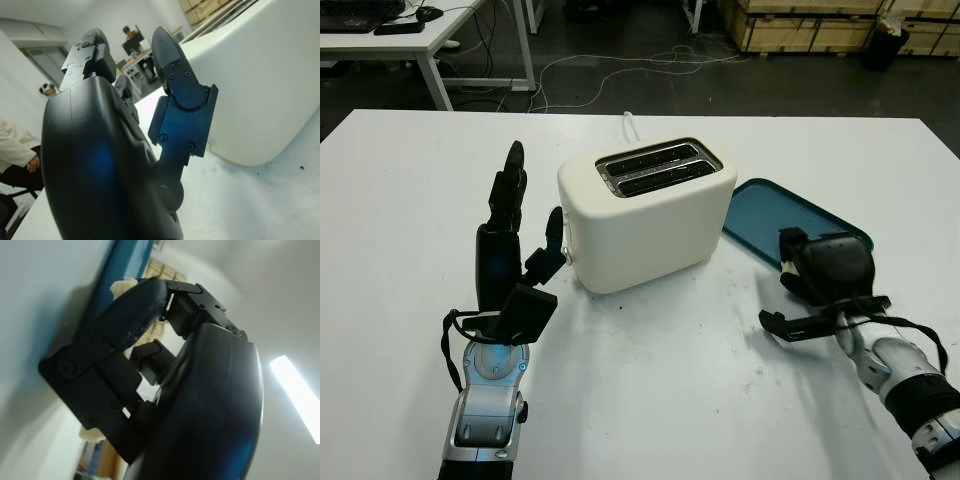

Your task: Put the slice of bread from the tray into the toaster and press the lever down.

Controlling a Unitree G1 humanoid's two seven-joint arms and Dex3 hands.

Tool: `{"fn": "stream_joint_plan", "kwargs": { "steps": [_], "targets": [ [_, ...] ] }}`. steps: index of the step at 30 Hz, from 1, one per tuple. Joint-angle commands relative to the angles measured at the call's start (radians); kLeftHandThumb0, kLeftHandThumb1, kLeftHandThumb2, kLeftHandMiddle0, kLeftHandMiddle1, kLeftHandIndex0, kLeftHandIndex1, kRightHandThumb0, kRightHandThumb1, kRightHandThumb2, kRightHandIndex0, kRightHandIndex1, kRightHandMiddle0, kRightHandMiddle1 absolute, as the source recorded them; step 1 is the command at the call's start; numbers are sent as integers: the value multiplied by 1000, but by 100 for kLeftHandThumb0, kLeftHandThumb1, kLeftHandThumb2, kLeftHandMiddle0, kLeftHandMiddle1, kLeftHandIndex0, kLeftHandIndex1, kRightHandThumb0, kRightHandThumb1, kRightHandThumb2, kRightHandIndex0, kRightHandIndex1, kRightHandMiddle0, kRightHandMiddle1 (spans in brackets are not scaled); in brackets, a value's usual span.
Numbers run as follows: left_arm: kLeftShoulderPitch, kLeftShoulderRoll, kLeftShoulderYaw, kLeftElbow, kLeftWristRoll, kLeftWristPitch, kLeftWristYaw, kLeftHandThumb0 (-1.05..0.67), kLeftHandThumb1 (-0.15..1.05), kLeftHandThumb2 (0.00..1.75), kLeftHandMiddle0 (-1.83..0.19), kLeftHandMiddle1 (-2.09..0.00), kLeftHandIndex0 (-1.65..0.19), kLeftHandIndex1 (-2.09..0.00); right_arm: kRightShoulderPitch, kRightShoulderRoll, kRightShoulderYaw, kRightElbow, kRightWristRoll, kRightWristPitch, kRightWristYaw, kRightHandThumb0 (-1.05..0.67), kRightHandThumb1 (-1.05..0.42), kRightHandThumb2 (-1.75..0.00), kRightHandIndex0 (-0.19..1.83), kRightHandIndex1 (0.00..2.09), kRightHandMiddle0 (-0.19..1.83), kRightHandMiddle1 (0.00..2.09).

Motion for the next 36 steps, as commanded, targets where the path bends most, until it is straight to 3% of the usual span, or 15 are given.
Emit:
{"fn": "stream_joint_plan", "kwargs": {
  "steps": [1, 5, 10, 22, 29, 32, 34, 36],
  "targets": [
    [6, 3, 0, -4, 0, -6, 1, -65, 92, 76, 0, -23, -9, -1, 6, 1, -34, -8, 53, -79, -46, -96, -82, -144, 157, 175, 157, 175],
    [5, -1, -1, -3, -5, -6, 2, -64, 92, 75, 0, -23, -9, -1, -5, -15, -86, -20, 87, -193, -138, -88, -91, -127, 157, 175, 157, 175],
    [4, -1, -1, 1, -7, -11, 2, -64, 92, 75, 0, -24, -9, -1, -10, -38, -140, -57, 113, -291, -160, -82, -92, -122, 157, 175, 157, 175],
    [8, -4, -2, -7, -8, 1, 0, -66, 92, 74, 0, -23, -9, -1, -73, -44, -222, -14, 182, -385, -124, -79, -92, -115, 157, 175, 157, 175],
    [6, -3, -1, 1, -3, -8, 2, -65, 92, 74, 0, -23, -10, -1, -181, -41, -298, 129, 375, -529, 55, -88, -92, -98, 157, 175, 154, 175],
    [6, -3, -2, 4, -1, -10, 2, -65, 92, 75, 0, -24, -9, -1, -251, -42, -346, 211, 515, -612, 241, -93, -92, -85, 157, 175, 112, 175],
    [5, -3, -3, 6, -1, -12, 3, -65, 92, 75, 0, -24, -9, -1, -297, -47, -367, 263, 576, -657, 344, -93, -92, -79, 157, 175, 95, 175],
    [5, -6, -3, 6, -5, -13, 2, -66, 92, 75, 0, -23, -9, -1, -343, -50, -382, 286, 616, -640, 439, -97, -92, -74, 157, 175, 107, 175]
  ]
}}
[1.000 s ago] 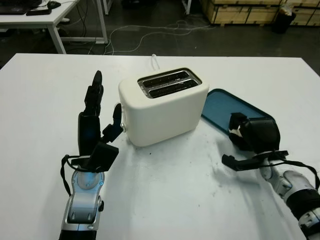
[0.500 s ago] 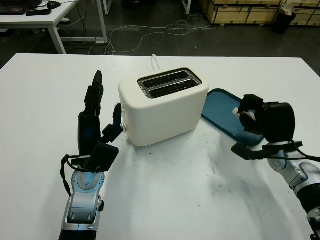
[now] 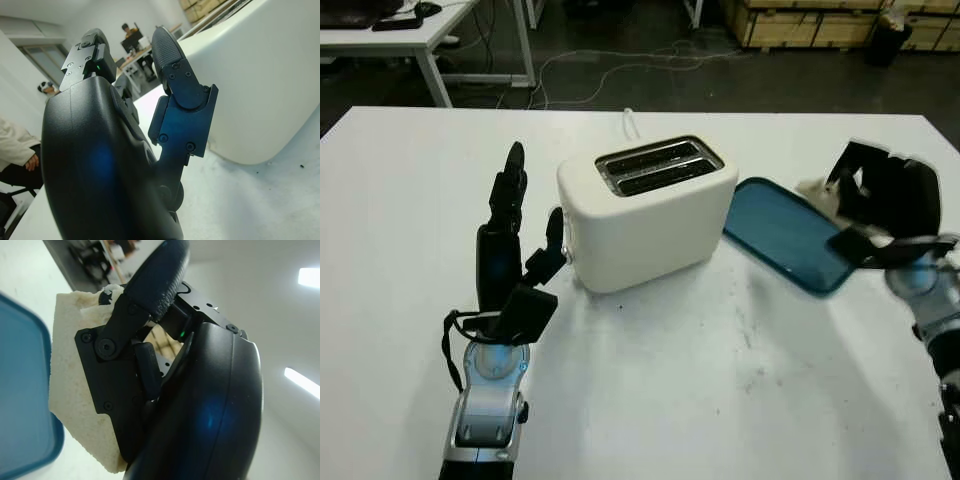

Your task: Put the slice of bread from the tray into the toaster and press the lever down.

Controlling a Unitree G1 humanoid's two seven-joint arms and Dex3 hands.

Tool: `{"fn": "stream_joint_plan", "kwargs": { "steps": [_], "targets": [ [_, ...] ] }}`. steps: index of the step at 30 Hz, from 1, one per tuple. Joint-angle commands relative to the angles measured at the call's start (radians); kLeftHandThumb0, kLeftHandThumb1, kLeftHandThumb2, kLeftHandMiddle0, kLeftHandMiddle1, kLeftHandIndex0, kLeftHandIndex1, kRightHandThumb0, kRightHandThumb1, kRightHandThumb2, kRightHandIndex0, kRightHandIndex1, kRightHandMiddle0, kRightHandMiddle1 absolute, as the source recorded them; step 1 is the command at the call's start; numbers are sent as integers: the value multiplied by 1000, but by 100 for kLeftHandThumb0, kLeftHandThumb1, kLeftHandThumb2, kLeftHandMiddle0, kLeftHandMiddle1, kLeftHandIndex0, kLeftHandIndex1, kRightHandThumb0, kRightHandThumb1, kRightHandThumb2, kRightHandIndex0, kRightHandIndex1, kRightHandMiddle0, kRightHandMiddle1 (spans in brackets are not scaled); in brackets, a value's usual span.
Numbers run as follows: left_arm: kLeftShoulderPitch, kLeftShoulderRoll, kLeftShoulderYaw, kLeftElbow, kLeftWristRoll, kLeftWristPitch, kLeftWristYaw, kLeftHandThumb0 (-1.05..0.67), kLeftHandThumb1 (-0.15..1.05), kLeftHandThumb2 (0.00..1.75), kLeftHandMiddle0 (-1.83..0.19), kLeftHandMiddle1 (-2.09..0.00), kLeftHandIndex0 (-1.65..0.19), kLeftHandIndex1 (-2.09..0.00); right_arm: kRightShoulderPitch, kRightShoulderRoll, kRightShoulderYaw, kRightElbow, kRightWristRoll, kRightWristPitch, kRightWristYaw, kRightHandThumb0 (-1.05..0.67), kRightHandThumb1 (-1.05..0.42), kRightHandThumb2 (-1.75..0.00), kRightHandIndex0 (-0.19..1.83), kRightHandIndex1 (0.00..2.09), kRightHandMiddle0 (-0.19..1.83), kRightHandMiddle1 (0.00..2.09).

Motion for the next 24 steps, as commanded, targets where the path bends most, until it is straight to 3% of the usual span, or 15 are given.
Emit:
{"fn": "stream_joint_plan", "kwargs": {
  "steps": [1, 3, 8, 9, 11, 16, 24],
  "targets": [
    [3, -2, -3, 6, -6, -13, 3, -65, 92, 75, 0, -22, -9, -1, -62, -8, -22, 25, 56, 1, 97, -99, -92, -72, 157, 175, 126, 175],
    [3, -2, -4, 8, -2, -16, 5, -64, 92, 75, 0, -22, -9, -1, -106, -2, -39, 57, 93, -15, 179, -100, -92, -66, 157, 175, 147, 175],
    [4, 0, -4, 5, 1, -8, 3, -66, 92, 76, 0, -22, -9, -1, -221, 33, -110, 119, 263, 66, 490, -104, -92, -42, 153, 172, 141, 170],
    [3, 2, -4, 8, 3, -12, 5, -65, 92, 76, 0, -22, -9, -1, -242, 41, -126, 134, 293, 69, 545, -103, -92, -38, 149, 167, 124, 143],
    [1, 0, -2, 13, 1, -19, 6, -64, 92, 76, 0, -23, -9, -1, -288, 55, -148, 160, 334, 98, 637, -104, -92, -29, 148, 153, 135, 113],
    [-1, -3, -3, 20, -1, -24, 9, -63, 92, 75, 0, -23, -9, -1, -399, 92, -174, 174, 391, 294, 782, -105, -92, -7, 156, 129, 151, 117],
    [2, -3, -2, 19, -10, -17, 2, -65, 92, 75, 0, -24, -9, -1, -559, 153, -207, 191, 442, 434, 960, -100, -89, -1, 157, 105, 157, 79]
  ]
}}
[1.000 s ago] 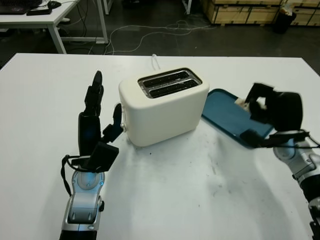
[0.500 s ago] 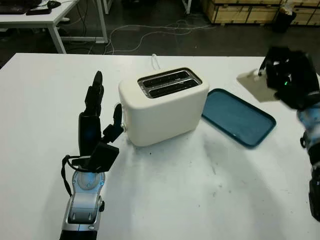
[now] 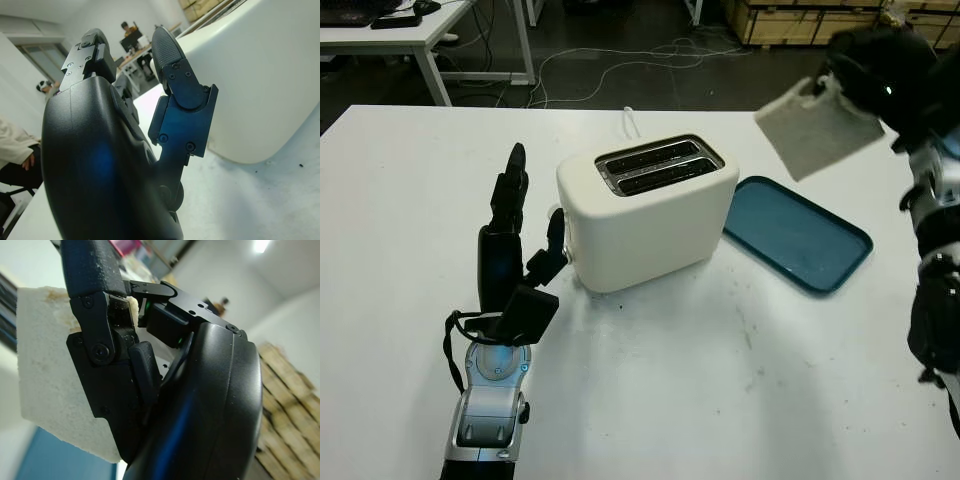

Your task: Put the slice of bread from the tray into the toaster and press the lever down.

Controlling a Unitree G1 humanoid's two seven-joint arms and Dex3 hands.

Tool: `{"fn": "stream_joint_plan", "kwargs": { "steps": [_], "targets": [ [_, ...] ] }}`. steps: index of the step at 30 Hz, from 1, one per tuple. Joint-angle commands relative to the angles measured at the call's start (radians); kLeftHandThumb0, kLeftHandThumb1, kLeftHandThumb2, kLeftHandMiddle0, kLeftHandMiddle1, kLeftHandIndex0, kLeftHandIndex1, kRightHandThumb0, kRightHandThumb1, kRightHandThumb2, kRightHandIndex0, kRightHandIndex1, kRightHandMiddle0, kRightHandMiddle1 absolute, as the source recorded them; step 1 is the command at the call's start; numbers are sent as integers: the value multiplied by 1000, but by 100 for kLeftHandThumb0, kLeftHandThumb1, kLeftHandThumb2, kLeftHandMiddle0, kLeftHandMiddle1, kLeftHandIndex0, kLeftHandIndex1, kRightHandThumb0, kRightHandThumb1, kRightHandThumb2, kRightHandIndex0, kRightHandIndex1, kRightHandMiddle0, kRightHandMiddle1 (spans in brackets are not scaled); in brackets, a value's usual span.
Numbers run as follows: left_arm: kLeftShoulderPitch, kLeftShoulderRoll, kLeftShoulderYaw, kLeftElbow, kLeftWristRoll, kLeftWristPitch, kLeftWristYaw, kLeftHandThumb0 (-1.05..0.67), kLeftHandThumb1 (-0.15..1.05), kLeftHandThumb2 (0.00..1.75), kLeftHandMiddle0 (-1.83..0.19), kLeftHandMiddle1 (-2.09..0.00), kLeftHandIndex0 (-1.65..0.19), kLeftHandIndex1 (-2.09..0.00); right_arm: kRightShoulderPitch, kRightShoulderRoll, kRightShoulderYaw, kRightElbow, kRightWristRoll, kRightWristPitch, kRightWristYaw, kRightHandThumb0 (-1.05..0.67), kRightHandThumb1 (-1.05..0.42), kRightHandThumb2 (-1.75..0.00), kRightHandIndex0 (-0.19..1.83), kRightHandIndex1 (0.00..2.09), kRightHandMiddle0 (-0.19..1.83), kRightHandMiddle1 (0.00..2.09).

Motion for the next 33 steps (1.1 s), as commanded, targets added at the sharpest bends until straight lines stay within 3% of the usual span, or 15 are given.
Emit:
{"fn": "stream_joint_plan", "kwargs": {
  "steps": [1, 6, 10, 13, 33],
  "targets": [
    [2, -1, -2, 6, -12, -6, -3, -65, 92, 75, 0, -23, -9, -1, -61, 20, -2, 3, 14, 41, 30, -99, -89, -1, 157, 104, 157, 78],
    [1, -1, -3, 14, -1, -14, 5, -64, 92, 75, 0, -23, -9, -1, -142, 70, 20, 5, 3, 108, 84, -87, -88, 0, 156, 101, 154, 79],
    [2, 3, -3, 23, 2, -26, 5, -63, 92, 76, 0, -23, -9, -1, -165, 108, 49, -19, -14, 132, 98, -61, -91, -4, 127, 148, 115, 136],
    [7, 0, -2, 21, -4, -26, 4, -63, 92, 75, 0, -24, -9, -1, -183, 130, 65, -15, -21, 153, 106, -51, -92, -8, 112, 165, 99, 153],
    [15, -12, -5, 36, -3, -39, 20, -62, 92, 73, 0, -31, -11, -2, -204, 258, 149, 36, -140, 79, -36, -45, -92, -18, 110, 175, 91, 174]
  ]
}}
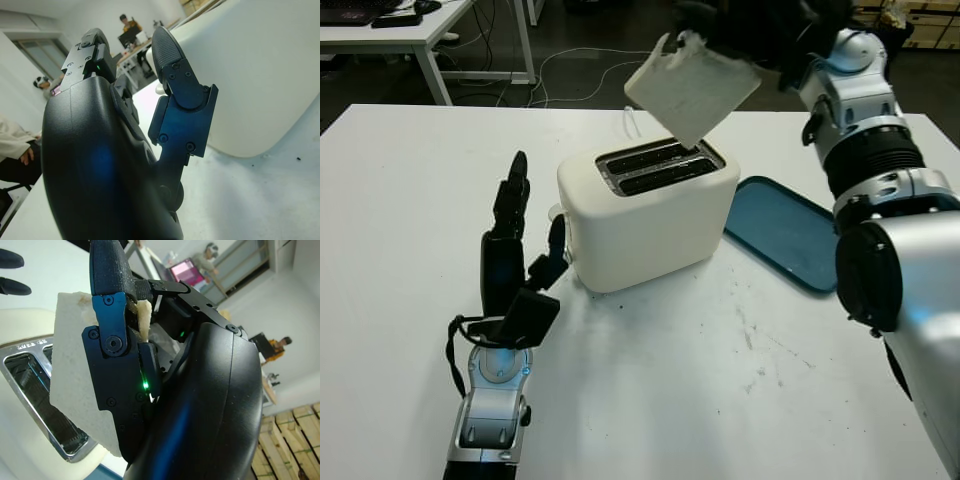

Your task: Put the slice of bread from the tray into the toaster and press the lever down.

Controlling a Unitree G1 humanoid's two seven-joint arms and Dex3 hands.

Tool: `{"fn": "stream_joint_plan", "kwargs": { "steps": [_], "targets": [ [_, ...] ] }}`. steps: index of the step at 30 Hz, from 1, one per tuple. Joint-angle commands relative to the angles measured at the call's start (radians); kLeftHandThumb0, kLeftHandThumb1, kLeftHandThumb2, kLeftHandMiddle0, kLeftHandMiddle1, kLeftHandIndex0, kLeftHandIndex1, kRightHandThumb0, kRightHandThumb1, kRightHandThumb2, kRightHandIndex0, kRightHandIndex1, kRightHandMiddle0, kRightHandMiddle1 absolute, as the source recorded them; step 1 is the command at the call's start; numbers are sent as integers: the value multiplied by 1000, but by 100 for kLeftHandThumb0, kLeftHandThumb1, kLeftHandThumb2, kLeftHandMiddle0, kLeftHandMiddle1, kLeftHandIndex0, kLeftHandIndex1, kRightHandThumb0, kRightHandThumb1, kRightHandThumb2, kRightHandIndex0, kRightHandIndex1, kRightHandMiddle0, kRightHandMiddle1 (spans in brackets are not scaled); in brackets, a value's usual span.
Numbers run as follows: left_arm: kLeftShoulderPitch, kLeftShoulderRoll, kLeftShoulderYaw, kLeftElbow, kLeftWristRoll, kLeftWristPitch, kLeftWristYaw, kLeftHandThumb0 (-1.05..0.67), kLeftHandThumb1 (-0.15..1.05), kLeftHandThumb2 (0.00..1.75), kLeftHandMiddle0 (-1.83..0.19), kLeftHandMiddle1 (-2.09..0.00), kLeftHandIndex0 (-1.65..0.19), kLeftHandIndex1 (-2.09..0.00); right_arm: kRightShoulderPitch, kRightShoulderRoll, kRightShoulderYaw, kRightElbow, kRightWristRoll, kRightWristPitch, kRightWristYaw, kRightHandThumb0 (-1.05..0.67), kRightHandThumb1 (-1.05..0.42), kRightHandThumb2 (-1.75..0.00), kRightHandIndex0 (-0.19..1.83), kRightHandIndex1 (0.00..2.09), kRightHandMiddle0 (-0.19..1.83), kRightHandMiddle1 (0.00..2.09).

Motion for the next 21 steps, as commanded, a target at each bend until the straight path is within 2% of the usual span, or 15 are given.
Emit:
{"fn": "stream_joint_plan", "kwargs": {
  "steps": [1, 21],
  "targets": [
    [6, -7, -5, -4, -3, -10, 7, -62, 92, 73, 0, -32, -11, -2, -18, 10, 12, 8, -22, -34, -22, -46, -92, -18, 110, 175, 92, 175],
    [4, -7, -8, 8, 6, -23, 12, -62, 92, 74, 0, -30, -11, -3, 41, 31, 68, 70, -114, -72, -46, -44, -92, -20, 110, 175, 92, 175]
  ]
}}
